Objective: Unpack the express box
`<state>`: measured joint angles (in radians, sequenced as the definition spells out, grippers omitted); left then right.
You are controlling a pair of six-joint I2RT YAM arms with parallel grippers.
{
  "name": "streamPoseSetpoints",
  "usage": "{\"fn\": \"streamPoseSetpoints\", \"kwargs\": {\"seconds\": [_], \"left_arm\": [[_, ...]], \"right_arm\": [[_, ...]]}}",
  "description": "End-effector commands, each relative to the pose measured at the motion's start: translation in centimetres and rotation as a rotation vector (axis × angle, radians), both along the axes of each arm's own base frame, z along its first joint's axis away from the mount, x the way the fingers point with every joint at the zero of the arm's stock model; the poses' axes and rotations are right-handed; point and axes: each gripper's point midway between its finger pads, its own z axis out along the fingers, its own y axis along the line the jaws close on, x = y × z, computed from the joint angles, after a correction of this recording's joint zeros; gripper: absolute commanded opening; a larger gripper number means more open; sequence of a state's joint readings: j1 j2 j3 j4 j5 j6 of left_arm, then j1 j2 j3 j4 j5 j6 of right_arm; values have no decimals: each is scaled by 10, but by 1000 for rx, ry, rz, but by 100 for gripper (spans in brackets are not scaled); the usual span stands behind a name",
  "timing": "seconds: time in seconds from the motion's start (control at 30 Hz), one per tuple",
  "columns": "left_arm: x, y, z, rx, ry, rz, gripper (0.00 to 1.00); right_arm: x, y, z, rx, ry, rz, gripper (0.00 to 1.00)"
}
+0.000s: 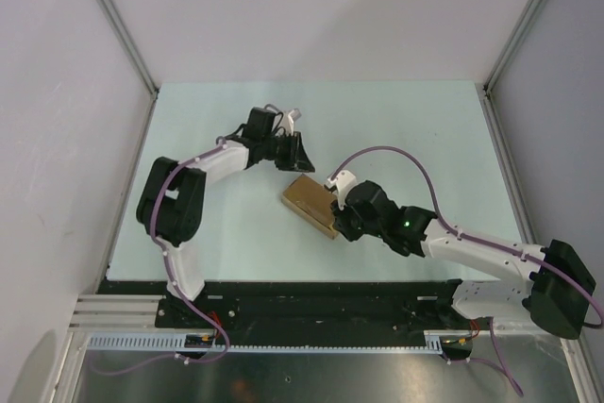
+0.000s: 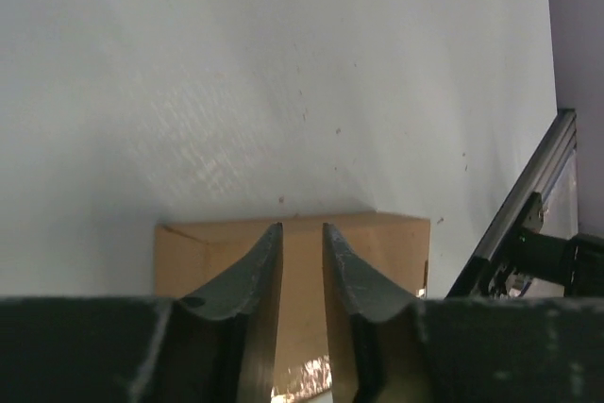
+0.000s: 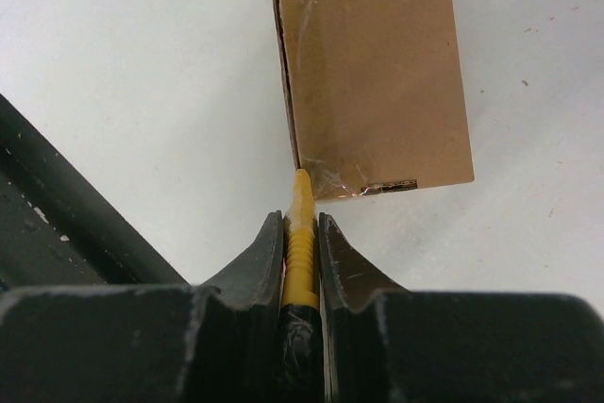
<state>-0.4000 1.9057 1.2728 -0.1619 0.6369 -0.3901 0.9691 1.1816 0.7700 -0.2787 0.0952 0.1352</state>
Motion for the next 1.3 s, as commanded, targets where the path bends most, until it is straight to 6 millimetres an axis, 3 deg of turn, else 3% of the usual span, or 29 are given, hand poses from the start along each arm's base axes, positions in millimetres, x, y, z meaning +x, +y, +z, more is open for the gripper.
{"fn": "streamPoseSetpoints", "kwargs": {"seconds": [0.0, 0.23, 0.43, 0.6, 0.7, 0.77, 0.9, 1.0, 1.1, 1.27], "left_arm": [[-23, -4, 41, -69, -97, -90, 25], [-66, -12, -3, -7, 15, -125, 23], [-71, -2, -34, 97, 20, -94, 18], [-75, -3, -47, 114, 54, -90, 17], [-69, -7, -33, 93, 27, -83, 16], [-61, -10, -17, 75, -6, -72, 18], [-34, -22, 45, -10, -126, -47, 23], [-16, -24, 73, -49, -172, -23, 26], [1, -21, 80, -51, -192, 6, 29], [28, -10, 56, -8, -162, 76, 30]], "right_arm": [[7, 0, 14, 36, -41, 0, 0], [10, -1, 15, 40, -47, -17, 0], [14, -1, 48, 134, -85, -61, 0], [18, -6, 71, 178, -120, -116, 0], [11, 1, 76, 207, -94, -87, 0], [-1, 8, 62, 174, -49, -48, 0], [-23, 23, 31, 96, 23, 15, 0], [-29, 29, 17, 63, 49, 22, 0], [-24, 31, 8, 42, 44, -15, 0], [-7, 27, 0, 44, 23, -128, 0]]}}
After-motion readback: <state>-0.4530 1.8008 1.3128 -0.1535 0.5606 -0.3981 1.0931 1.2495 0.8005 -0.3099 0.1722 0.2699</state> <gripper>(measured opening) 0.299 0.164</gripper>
